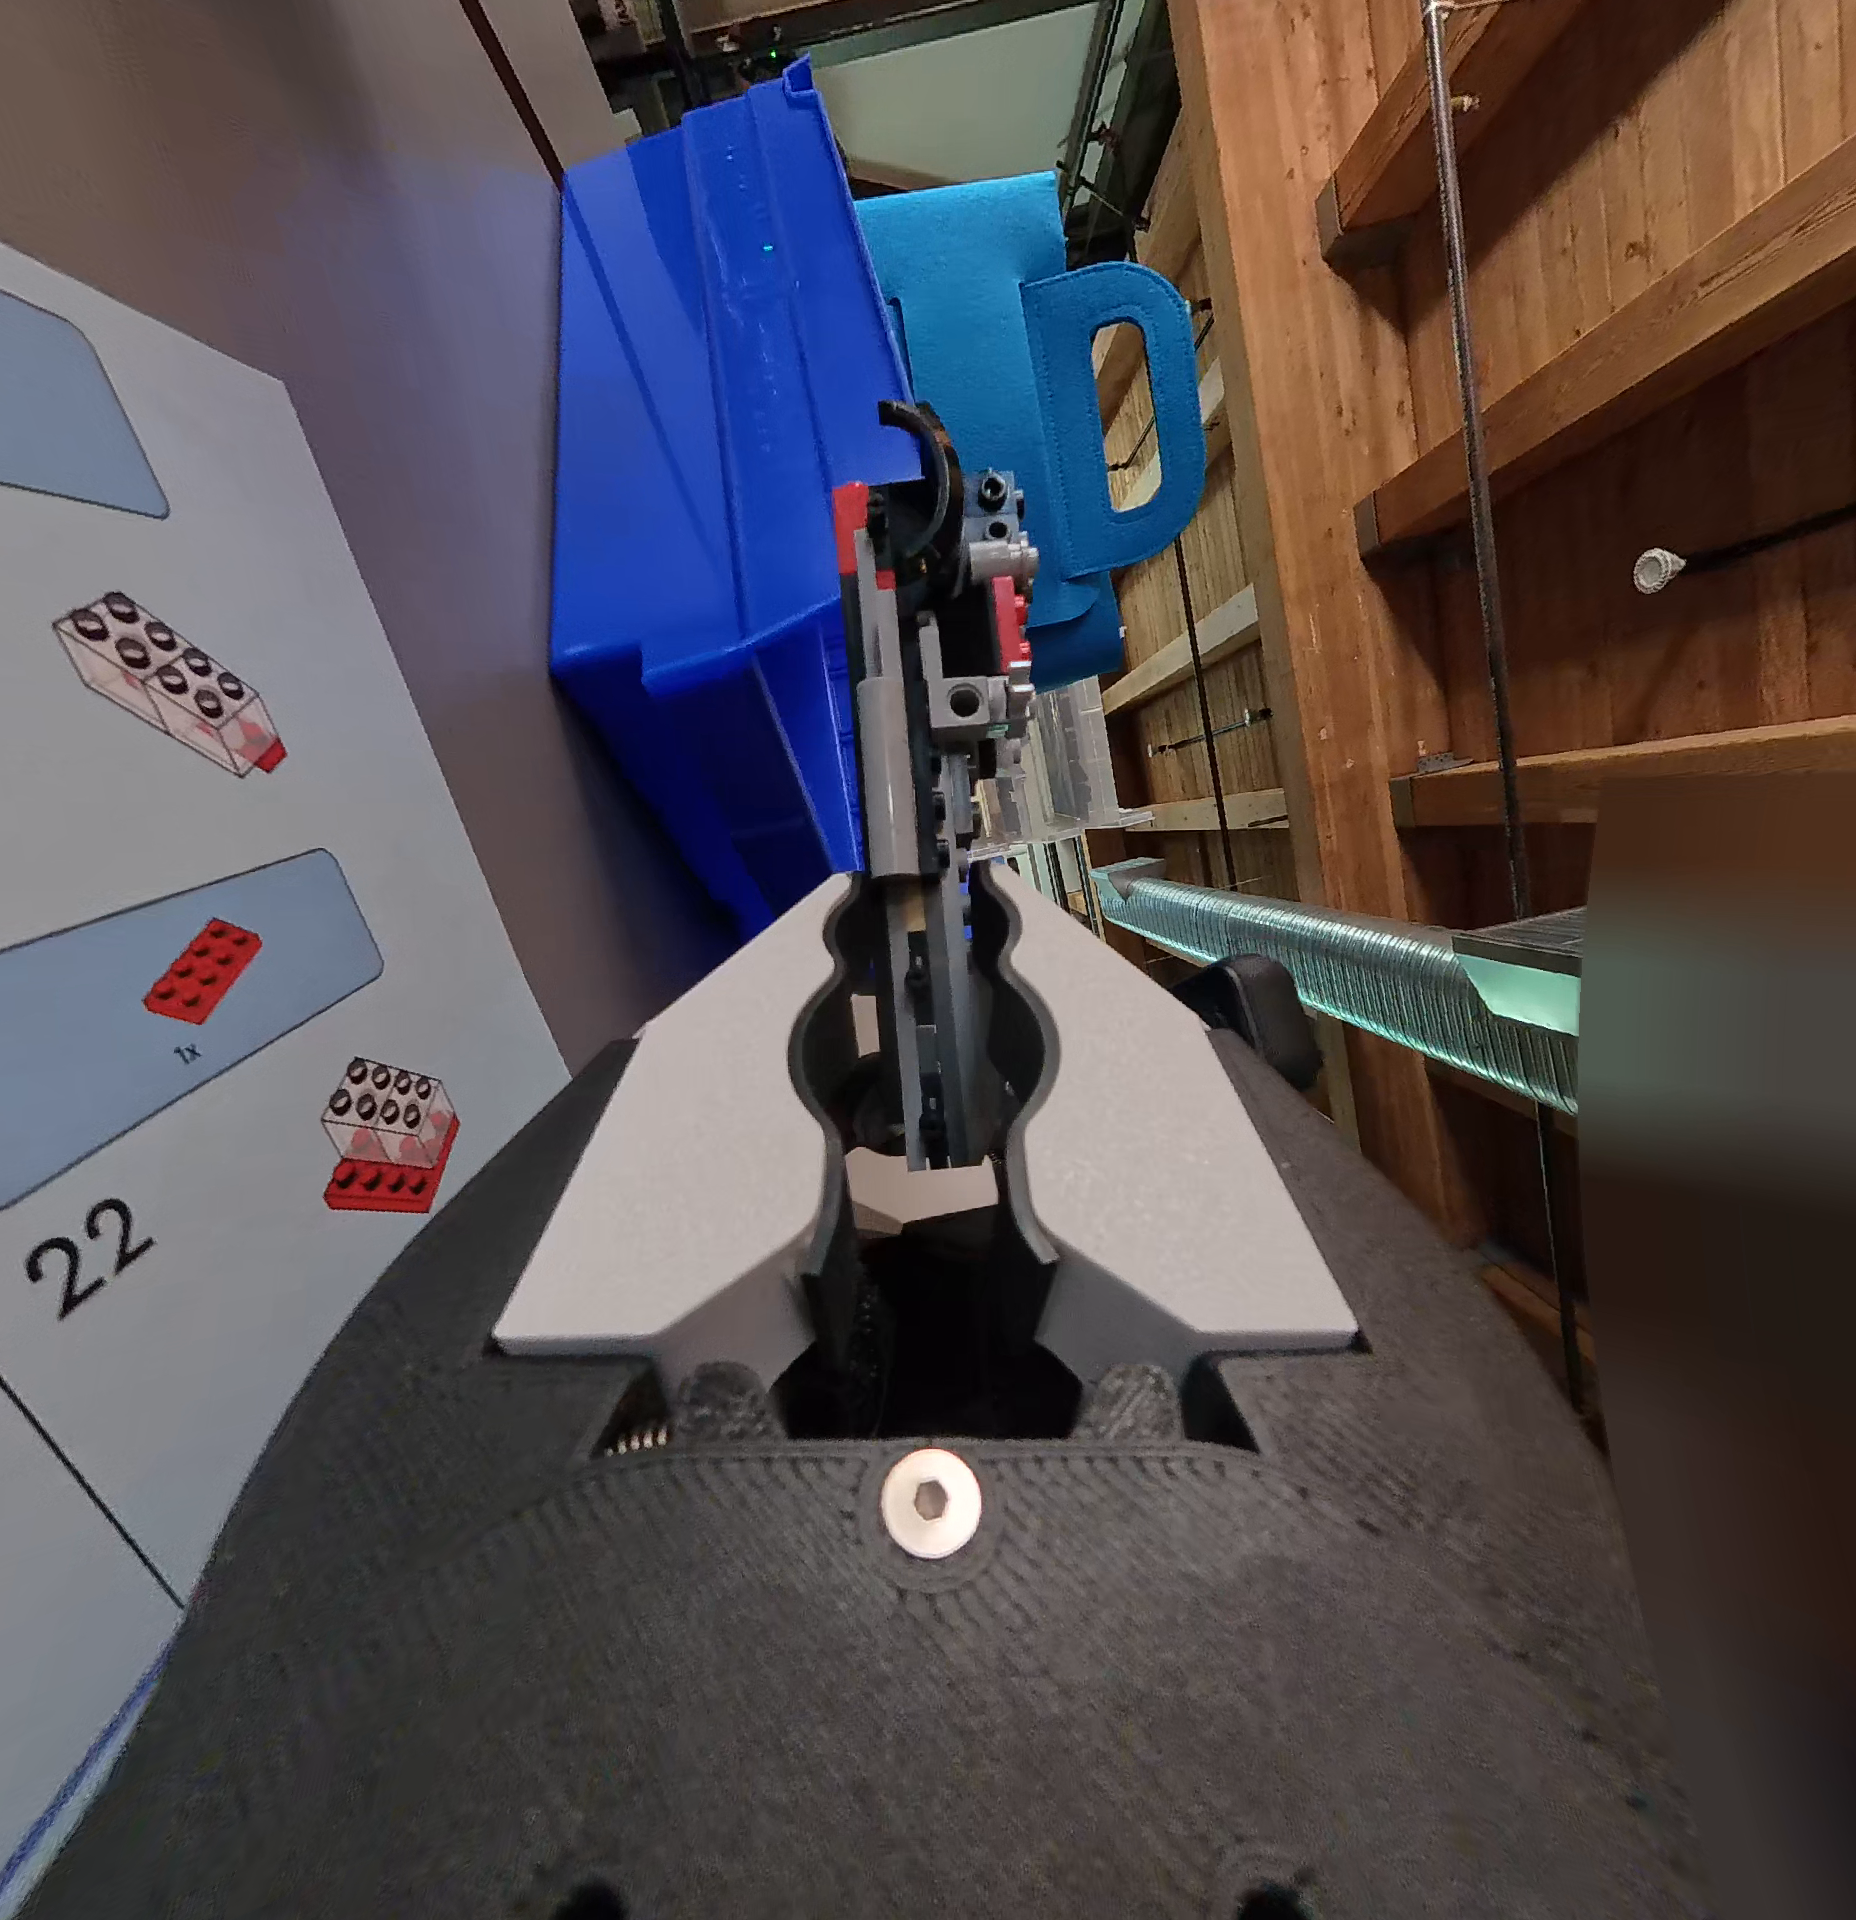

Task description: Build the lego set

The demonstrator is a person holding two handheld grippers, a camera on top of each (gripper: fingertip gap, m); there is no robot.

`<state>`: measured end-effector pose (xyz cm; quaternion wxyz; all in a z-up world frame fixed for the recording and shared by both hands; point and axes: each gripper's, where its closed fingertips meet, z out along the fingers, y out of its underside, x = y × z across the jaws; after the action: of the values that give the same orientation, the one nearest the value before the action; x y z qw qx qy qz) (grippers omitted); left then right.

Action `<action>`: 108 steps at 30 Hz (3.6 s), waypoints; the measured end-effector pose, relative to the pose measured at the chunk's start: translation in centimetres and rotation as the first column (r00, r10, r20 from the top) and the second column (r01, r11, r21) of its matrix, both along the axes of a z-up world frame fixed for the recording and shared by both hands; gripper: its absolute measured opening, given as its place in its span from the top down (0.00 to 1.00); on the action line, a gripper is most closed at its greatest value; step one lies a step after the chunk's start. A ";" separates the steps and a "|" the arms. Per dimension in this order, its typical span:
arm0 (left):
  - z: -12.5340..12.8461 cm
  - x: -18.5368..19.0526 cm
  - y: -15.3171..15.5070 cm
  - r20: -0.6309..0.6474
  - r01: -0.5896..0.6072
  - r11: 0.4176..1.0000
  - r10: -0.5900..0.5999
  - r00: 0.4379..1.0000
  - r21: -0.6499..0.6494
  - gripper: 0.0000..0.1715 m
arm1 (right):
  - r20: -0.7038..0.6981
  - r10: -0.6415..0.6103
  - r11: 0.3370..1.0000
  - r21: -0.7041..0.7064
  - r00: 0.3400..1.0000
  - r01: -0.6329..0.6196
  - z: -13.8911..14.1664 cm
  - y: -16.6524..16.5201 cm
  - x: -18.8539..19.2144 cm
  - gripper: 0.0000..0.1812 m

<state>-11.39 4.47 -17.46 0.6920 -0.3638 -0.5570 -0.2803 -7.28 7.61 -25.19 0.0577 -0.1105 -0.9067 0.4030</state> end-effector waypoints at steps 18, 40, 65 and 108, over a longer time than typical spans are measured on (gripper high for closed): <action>0.2 -0.1 -0.2 -0.010 -0.005 1.000 0.005 1.000 -0.005 0.89 | -0.261 0.132 0.991 0.049 0.956 -0.123 0.3 -1.0 1.3 0.95; 0.1 -0.1 -0.2 -0.016 -0.009 1.000 0.008 1.000 -0.018 0.89 | -0.159 0.152 0.988 0.011 0.976 -0.152 0.3 -0.9 1.6 0.88; -0.1 -0.2 -0.3 -0.021 -0.011 0.999 0.011 1.000 -0.035 0.89 | -0.087 0.231 0.972 0.051 0.969 -0.228 -0.3 -1.6 3.0 0.87; 0.1 -0.4 -0.6 -0.022 -0.022 0.999 0.021 1.000 -0.033 0.89 | -0.220 0.037 0.997 0.077 0.975 -0.020 0.2 1.1 -1.2 0.84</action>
<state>-11.76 3.87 -17.41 0.6949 -0.3722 -0.5579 -0.2594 -8.49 8.68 -24.97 0.1564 -0.0499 -0.9104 0.3797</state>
